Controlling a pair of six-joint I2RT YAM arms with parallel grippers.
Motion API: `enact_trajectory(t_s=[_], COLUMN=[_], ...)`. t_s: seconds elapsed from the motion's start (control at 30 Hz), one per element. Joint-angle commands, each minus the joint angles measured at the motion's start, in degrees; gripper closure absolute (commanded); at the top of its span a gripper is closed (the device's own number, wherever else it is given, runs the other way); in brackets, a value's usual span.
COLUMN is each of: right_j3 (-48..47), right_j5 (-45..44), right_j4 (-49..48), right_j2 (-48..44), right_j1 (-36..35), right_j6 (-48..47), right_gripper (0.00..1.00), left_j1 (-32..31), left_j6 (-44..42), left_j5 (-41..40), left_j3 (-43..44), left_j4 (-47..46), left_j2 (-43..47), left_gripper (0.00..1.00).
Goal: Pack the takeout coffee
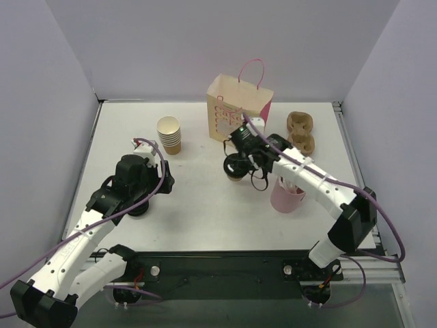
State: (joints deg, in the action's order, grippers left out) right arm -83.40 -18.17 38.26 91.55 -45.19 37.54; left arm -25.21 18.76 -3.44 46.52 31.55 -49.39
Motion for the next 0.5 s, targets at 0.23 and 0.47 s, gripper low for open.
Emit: enact_trajectory(t_s=[0.23, 0.47], right_j3=[-2.5, -3.3], right_j5=[2.3, 7.2], right_j4=[3.7, 1.6], right_j2=[-5.5, -1.3], right_j1=[18.1, 23.6], right_j6=[-13.3, -16.6], right_gripper=[1.00, 1.00], left_j1=[-0.5, -0.5], left_j6=[-1.2, -1.4], left_j5=[-0.1, 0.6], left_j3=[0.8, 0.8], left_j4=[-0.7, -1.0], left_j2=[0.7, 0.2], left_gripper=[0.19, 0.19])
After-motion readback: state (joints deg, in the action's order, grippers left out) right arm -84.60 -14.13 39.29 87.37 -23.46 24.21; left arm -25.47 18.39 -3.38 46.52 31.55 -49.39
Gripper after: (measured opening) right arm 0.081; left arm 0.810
